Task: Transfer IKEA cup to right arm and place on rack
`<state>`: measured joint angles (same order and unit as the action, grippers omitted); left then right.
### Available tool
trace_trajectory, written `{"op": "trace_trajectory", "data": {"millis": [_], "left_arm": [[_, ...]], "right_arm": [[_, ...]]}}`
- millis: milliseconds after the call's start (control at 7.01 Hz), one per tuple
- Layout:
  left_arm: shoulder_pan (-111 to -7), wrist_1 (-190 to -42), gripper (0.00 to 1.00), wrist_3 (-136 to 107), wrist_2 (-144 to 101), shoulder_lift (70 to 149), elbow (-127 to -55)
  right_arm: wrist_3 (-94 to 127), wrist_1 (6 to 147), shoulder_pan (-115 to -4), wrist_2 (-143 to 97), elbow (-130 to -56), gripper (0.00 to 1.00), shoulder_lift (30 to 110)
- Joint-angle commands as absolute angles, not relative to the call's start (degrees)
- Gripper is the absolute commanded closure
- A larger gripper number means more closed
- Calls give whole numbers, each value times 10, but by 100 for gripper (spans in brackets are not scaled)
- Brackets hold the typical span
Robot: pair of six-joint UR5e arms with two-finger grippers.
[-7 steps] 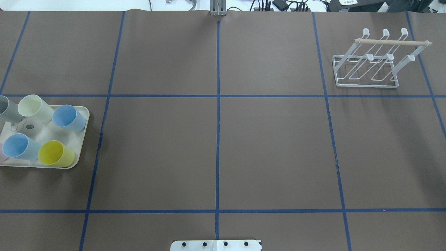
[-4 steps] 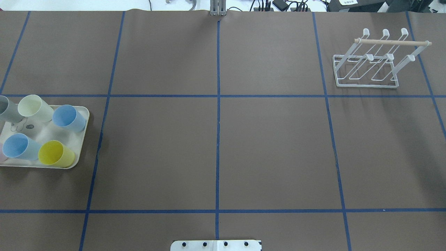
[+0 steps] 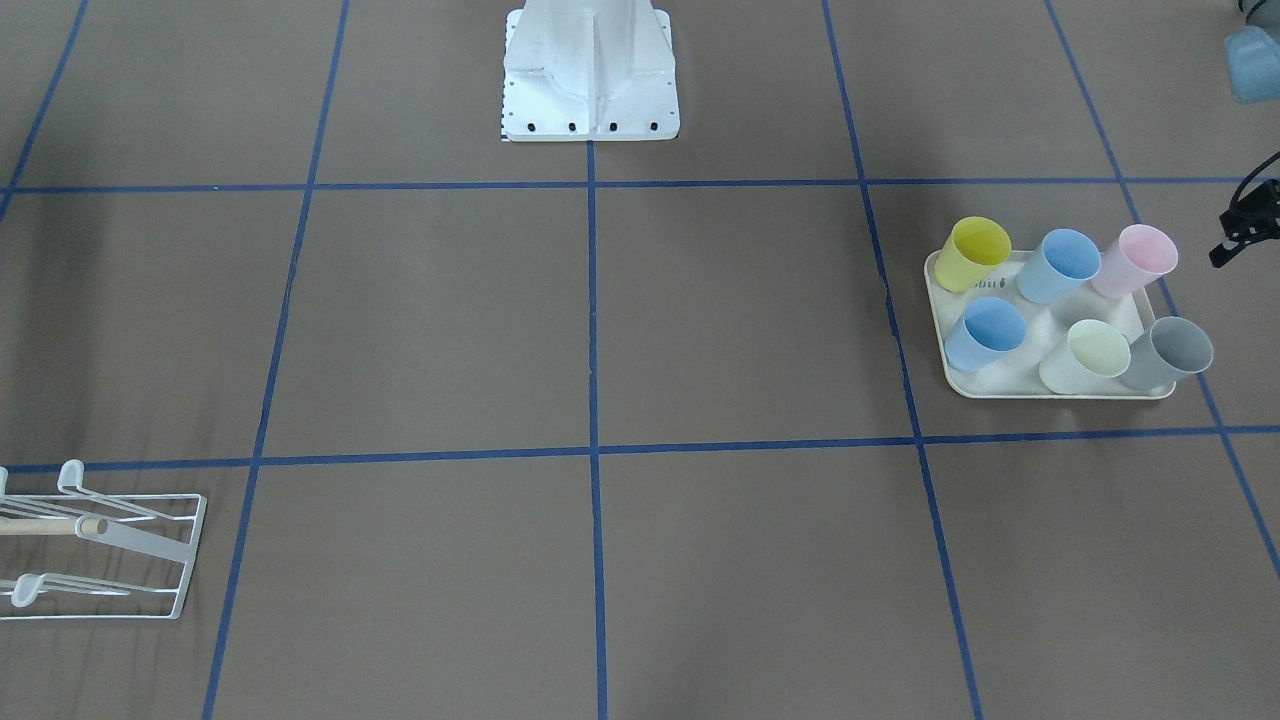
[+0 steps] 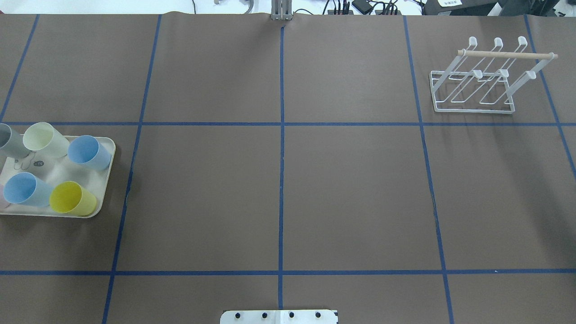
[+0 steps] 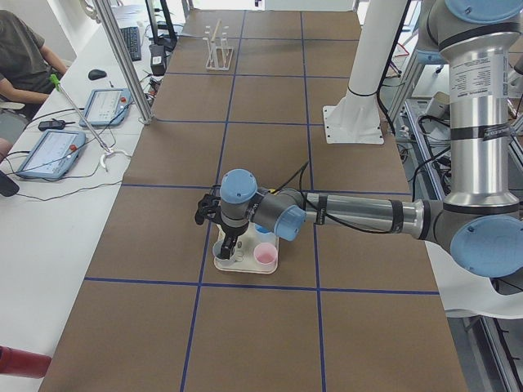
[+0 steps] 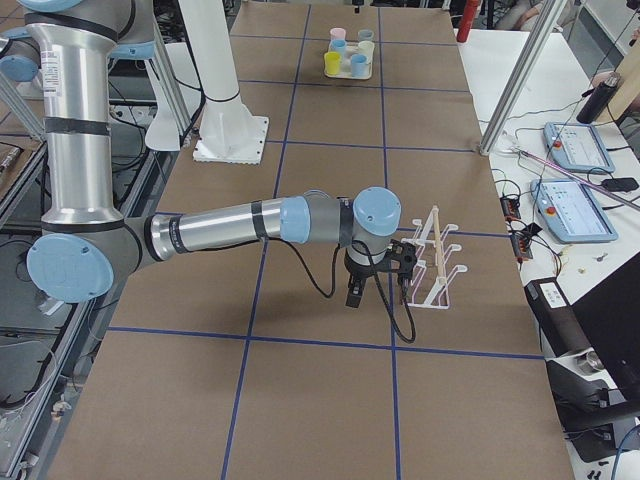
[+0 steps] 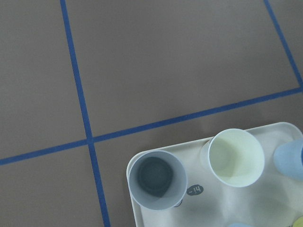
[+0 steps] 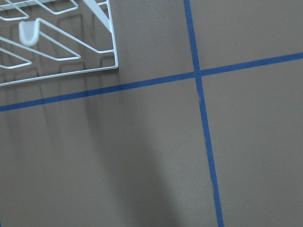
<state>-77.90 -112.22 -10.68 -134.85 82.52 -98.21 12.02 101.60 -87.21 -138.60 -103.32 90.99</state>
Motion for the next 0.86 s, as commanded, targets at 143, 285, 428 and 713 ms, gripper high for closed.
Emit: {"op": "trace_trajectory", "data": {"millis": [143,285,428,713], "left_arm": [[-749,-1130,0,-113,-1352,808,-946],[-736,-1131,0,-117,-1346,803,-931],[-723,-1141,0,-116,-1349,803,-925],[-699,-1140,1,-114,-1351,795,-923]], "right_arm": [[119,1014,-870,-1394,-1035,1,912],[118,1014,-870,-1394,-1036,1,912],[118,1014,-870,-1395,-1036,1,913],[117,1014,-870,-1396,-1042,1,914]]}}
